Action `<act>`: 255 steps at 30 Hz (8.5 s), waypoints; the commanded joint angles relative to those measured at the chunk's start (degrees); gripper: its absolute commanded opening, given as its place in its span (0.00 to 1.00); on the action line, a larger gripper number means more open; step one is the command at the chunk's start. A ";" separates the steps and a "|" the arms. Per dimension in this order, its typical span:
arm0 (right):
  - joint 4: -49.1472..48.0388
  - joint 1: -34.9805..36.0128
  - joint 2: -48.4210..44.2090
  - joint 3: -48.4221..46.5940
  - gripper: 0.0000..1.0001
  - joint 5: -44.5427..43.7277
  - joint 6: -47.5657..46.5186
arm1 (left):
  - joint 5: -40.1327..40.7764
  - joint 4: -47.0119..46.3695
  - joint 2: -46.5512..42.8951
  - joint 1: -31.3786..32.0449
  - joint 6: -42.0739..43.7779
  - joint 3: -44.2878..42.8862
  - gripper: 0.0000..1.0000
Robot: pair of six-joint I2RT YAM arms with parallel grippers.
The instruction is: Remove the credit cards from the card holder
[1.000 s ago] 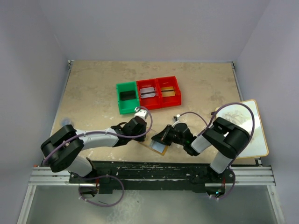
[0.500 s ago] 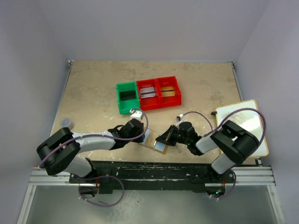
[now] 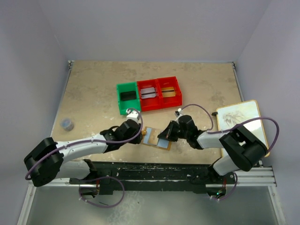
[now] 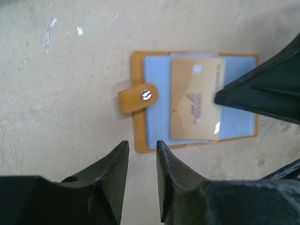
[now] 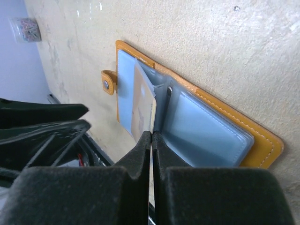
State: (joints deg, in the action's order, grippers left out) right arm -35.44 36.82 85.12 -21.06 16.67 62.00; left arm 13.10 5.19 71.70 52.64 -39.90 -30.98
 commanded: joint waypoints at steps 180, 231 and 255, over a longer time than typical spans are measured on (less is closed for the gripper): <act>7.56 -2.32 -6.70 -0.97 0.00 -2.87 -4.16 | -1.90 -12.70 14.42 4.66 -5.39 -7.38 0.21; 12.66 -2.34 -25.46 -14.31 0.00 -30.49 -64.62 | 31.10 10.23 -13.12 6.07 -10.13 -1.74 0.67; 13.48 -13.54 11.14 -41.05 0.00 -10.99 -89.44 | 39.61 33.16 -22.90 6.51 1.43 -18.64 0.69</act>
State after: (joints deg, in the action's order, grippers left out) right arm -22.02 23.83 92.31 -56.93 2.70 -21.04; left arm 50.46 35.33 51.48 58.70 -45.01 -49.50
